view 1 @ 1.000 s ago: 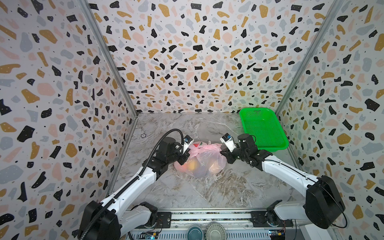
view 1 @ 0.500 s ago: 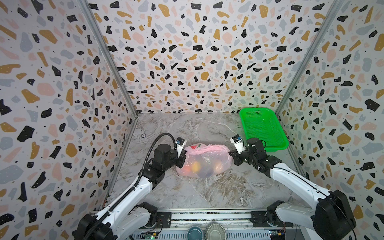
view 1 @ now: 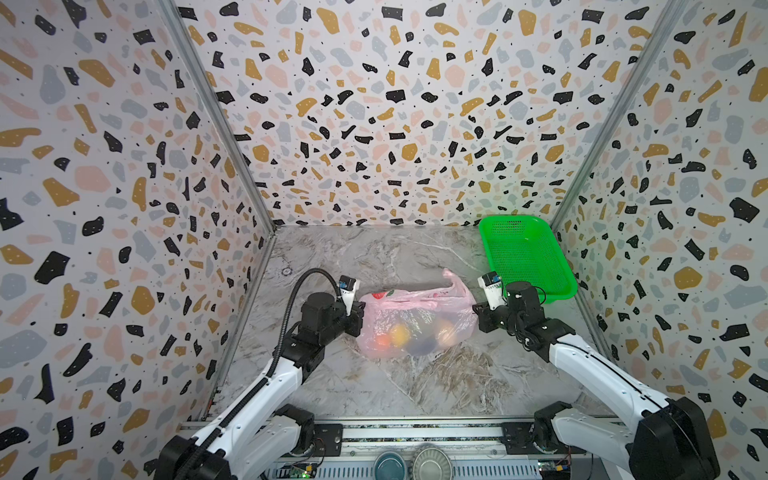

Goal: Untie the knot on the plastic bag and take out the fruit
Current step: 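Pull the knot apart, drawing the left and right grippers away from each other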

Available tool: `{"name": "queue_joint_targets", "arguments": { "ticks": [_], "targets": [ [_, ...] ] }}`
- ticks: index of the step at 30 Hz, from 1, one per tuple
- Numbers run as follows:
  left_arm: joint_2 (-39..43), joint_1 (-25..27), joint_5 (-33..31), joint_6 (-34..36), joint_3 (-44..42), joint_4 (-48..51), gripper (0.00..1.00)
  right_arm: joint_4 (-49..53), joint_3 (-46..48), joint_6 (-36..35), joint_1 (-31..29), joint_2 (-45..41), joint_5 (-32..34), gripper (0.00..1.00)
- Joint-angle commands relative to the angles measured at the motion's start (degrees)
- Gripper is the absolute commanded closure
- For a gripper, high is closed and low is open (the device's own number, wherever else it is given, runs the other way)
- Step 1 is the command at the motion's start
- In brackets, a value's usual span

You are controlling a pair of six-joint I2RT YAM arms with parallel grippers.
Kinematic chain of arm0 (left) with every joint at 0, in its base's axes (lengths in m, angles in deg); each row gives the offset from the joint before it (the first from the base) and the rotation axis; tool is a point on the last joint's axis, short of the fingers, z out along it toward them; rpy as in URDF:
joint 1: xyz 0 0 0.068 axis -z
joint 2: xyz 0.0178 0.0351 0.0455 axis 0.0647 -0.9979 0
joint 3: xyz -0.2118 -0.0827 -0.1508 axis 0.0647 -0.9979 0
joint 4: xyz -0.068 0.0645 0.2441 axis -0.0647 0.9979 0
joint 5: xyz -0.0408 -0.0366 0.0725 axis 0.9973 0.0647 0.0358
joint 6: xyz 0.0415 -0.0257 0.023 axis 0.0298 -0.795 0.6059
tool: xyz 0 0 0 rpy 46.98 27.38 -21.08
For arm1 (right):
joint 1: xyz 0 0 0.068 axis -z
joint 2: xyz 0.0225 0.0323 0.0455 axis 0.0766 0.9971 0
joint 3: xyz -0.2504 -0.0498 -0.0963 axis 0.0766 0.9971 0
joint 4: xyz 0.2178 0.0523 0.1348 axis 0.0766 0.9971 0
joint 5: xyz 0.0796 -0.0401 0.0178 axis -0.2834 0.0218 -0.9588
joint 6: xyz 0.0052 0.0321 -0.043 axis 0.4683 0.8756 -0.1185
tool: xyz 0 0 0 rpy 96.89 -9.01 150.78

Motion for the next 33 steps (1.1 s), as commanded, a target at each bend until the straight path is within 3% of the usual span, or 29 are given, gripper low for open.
{"name": "queue_joint_targets", "arguments": {
  "ticks": [1,8,11,12,14,15,17,19,22,26,31,33],
  "targets": [
    [-0.6,-1.1,1.4,-0.7,-0.1,-1.1,1.0,2.3,-0.2,1.5,1.3,-0.5,2.0,1.0],
    [-2.2,-1.3,3.1,-0.3,0.7,-0.5,1.0,1.7,0.3,1.7,1.5,-0.8,0.2,1.0],
    [-2.3,-1.3,4.1,0.6,2.6,1.0,0.67,1.8,0.1,1.8,1.5,-1.3,-1.1,1.0],
    [-2.0,-1.2,4.0,0.9,3.4,1.7,0.66,2.0,0.0,1.7,1.5,-1.3,-1.2,1.0],
    [-1.1,-0.9,4.5,1.9,4.6,2.4,0.78,3.2,-0.6,1.8,1.5,-1.2,-1.4,1.0],
    [-0.7,-0.6,4.4,2.0,4.9,2.4,0.8,3.9,-1.0,1.7,1.5,-1.2,-1.3,1.0],
    [-0.2,0.1,5.0,2.3,5.9,2.9,0.69,5.5,-2.0,1.2,1.5,-1.9,-1.6,0.72],
    [0.5,1.4,4.8,2.6,7.1,4.2,0.54,6.9,-3.2,0.8,1.5,-3.3,-2.1,0.55],
    [1.9,7.7,-2.2,5.4,9.7,7.9,0.37,8.7,-5.2,0.0,1.5,-4.7,-2.7,0.47],
    [3.3,17.2,-15.2,8.3,12.3,11.1,0.28,10.4,-7.7,-1.5,1.5,-4.0,-4.1,0.39],
    [2.8,26.0,-25.4,10.2,14.5,8.6,0.26,10.2,-8.9,-1.2,1.5,-4.0,-5.0,0.33],
    [-0.4,28.0,-26.7,11.7,16.5,7.4,0.27,10.1,-8.9,-0.9,1.5,-4.4,-5.3,0.32]
  ]
}}
